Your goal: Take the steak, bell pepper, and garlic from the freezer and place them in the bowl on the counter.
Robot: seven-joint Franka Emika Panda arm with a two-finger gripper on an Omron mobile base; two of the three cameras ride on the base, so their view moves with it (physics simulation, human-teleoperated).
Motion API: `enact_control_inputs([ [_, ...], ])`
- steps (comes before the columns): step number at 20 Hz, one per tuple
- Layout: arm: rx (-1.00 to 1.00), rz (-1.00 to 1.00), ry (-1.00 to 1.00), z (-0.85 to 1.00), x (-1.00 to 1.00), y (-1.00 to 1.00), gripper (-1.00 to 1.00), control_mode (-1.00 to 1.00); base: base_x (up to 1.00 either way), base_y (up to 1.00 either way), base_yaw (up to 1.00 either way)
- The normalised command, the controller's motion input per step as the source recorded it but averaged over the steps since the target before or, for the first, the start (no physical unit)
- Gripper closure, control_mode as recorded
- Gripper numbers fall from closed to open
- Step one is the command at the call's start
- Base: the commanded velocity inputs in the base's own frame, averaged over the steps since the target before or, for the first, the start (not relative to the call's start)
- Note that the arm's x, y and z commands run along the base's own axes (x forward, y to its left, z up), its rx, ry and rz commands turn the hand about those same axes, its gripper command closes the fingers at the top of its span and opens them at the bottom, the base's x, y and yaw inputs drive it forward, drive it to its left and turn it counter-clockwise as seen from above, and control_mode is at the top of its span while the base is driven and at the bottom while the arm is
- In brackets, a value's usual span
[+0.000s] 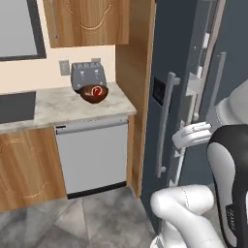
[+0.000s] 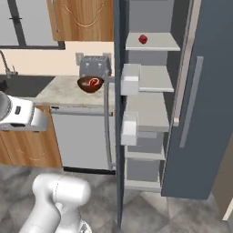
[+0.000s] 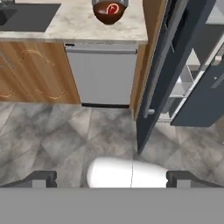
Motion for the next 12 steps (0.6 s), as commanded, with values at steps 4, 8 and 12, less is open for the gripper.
enact_control_inputs([
  [4,0.00,0.00,0.00,0.00,0.00,0.00,-1.00,1.00,0.00,-1.00,0.00],
  [8,0.00,0.00,0.00,0.00,0.00,0.00,-1.00,1.00,0.01,-1.00,0.00],
  [12,0.00,0.00,0.00,0.00,0.00,0.00,-1.00,1.00,0.18,-0.91,0.00],
])
